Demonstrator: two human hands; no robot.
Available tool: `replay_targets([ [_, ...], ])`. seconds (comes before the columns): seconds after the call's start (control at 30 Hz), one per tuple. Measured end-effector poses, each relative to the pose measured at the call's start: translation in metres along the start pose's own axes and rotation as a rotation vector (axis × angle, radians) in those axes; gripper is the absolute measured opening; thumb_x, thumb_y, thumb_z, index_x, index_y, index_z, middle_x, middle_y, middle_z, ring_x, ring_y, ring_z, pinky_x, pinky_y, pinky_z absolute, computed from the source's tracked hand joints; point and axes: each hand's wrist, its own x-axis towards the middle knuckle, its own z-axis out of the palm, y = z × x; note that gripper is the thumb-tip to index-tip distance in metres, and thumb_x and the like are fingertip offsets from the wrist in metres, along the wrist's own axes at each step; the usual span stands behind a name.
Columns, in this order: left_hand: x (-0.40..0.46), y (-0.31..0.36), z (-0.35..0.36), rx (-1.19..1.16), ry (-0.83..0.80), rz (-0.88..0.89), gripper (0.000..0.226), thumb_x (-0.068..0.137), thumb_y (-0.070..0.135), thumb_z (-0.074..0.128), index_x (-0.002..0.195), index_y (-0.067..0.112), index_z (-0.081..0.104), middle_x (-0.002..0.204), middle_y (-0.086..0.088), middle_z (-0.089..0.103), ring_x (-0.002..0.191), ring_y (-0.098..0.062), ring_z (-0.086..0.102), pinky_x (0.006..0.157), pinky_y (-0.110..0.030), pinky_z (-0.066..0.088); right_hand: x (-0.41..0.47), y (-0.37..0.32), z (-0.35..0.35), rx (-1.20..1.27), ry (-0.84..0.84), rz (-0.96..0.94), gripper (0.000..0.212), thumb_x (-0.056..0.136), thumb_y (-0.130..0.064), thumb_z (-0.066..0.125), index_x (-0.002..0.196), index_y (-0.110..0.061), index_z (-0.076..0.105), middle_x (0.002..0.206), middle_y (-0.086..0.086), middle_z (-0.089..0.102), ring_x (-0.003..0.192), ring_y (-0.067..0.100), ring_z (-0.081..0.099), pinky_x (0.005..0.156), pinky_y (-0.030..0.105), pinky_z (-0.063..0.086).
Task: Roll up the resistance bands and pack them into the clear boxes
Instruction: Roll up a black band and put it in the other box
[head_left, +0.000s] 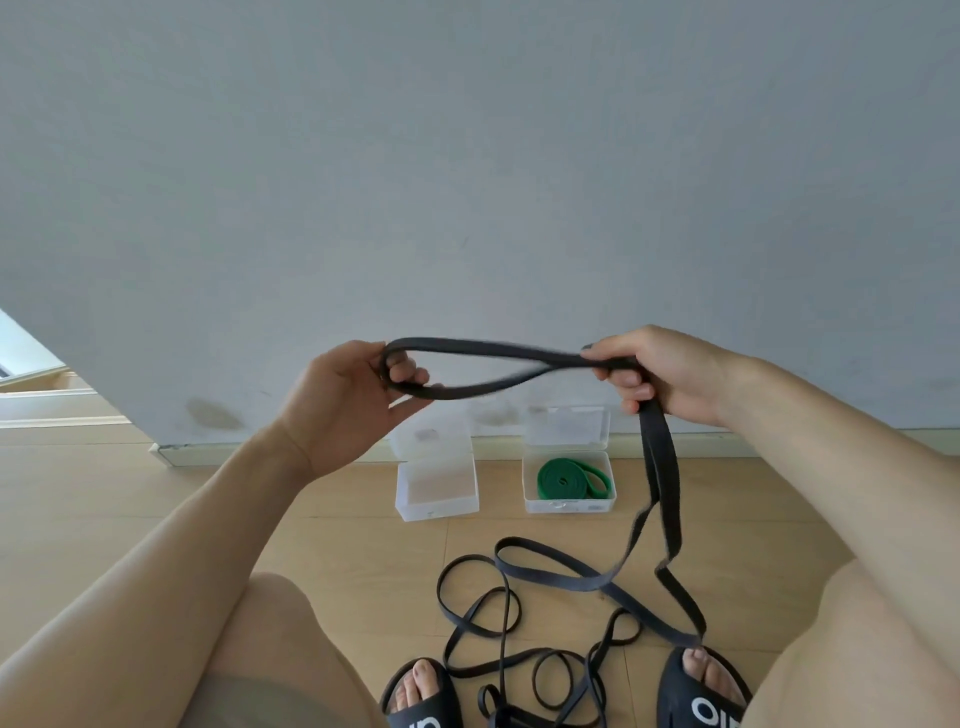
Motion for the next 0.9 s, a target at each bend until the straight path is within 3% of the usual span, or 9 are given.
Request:
replay_targets([
  [0.07,0.001,-0.001,0.000,0.015,0.025,0.016,0.024,0.097,0.022,0.051,0.076,0.013,0.048,0.073,-0.003,0.045,0.079,-0.022,0.056,0.108,-0.045,0.049,-0.001,0.005,0.003,-0.171,-0.133,0.044,0.026,0.103,-0.031,0.058,0.085,-0.011,0.057,0.060,-0.001,0.038,0.054,0.015,0.033,0.064,0.031,0.036],
  [0.2,0.003,0.000,0.005,0.356,0.043,0.154,0.013,0.086,0.006,0.060,0.079,0.013,0.051,0.078,-0.002,0.049,0.077,-0.017,0.053,0.092,-0.032,0.055,0.002,0.018,0.014,-0.402,-0.258,0.159,0.034,0.104,-0.040,0.058,0.105,-0.008,0.067,0.081,0.003,0.060,0.070,0.015,0.057,0.082,0.035,0.055],
  [0.37,0.006,0.004,0.021,0.354,0.094,0.314,0.013,0.095,0.009,0.059,0.084,0.013,0.060,0.082,-0.003,0.056,0.079,-0.017,0.056,0.076,-0.029,0.049,0.003,0.016,0.027,-0.468,-0.304,0.171,0.042,0.104,-0.045,0.055,0.108,-0.005,0.068,0.088,0.006,0.066,0.082,0.018,0.064,0.098,0.040,0.056],
  [0.5,0.007,0.007,0.023,0.253,0.102,0.309,0.015,0.092,0.012,0.059,0.078,0.018,0.063,0.102,-0.002,0.071,0.099,-0.021,0.065,0.089,-0.034,0.050,0.001,0.014,0.031,-0.455,-0.280,0.161,0.041,0.105,-0.050,0.050,0.120,-0.015,0.067,0.104,0.007,0.078,0.103,0.021,0.073,0.104,0.040,0.054],
  [0.57,0.006,0.006,0.028,0.211,0.050,0.308,0.019,0.092,0.006,0.054,0.077,0.016,0.059,0.114,-0.009,0.074,0.115,-0.026,0.068,0.100,-0.041,0.053,0.001,0.015,0.034,-0.597,-0.262,0.152,0.038,0.105,-0.050,0.047,0.121,-0.021,0.065,0.116,0.005,0.074,0.114,0.021,0.068,0.106,0.039,0.050],
  [0.67,0.005,0.001,0.039,0.333,0.003,0.340,0.011,0.088,0.002,0.057,0.082,0.011,0.060,0.114,-0.014,0.075,0.119,-0.030,0.068,0.101,-0.045,0.056,0.000,0.009,0.043,-0.785,-0.136,0.000,0.035,0.107,-0.039,0.046,0.125,-0.016,0.066,0.116,0.002,0.069,0.111,0.022,0.065,0.103,0.039,0.051],
  [0.77,0.006,-0.006,0.048,0.592,0.010,0.378,0.006,0.090,-0.002,0.065,0.094,0.002,0.065,0.110,-0.013,0.076,0.114,-0.028,0.069,0.101,-0.038,0.054,-0.004,-0.005,0.054,-0.272,-0.031,-0.127,0.027,0.108,-0.023,0.047,0.113,-0.004,0.066,0.105,0.011,0.072,0.092,0.024,0.071,0.089,0.039,0.059],
  [0.83,0.008,-0.009,0.052,0.724,0.025,0.398,0.008,0.092,-0.004,0.068,0.098,0.001,0.067,0.106,-0.010,0.076,0.105,-0.024,0.071,0.094,-0.029,0.055,-0.013,-0.018,0.061,0.066,-0.062,-0.164,0.030,0.108,-0.026,0.050,0.106,0.000,0.066,0.098,0.016,0.071,0.088,0.028,0.072,0.089,0.042,0.060],
  [0.9,0.008,-0.012,0.057,0.813,0.010,0.406,0.010,0.090,-0.002,0.071,0.097,0.004,0.067,0.101,-0.006,0.077,0.097,-0.016,0.072,0.088,-0.025,0.054,-0.020,-0.026,0.067,0.160,-0.087,-0.188,0.038,0.106,-0.036,0.053,0.102,-0.002,0.069,0.096,0.017,0.073,0.090,0.029,0.072,0.092,0.043,0.058],
])
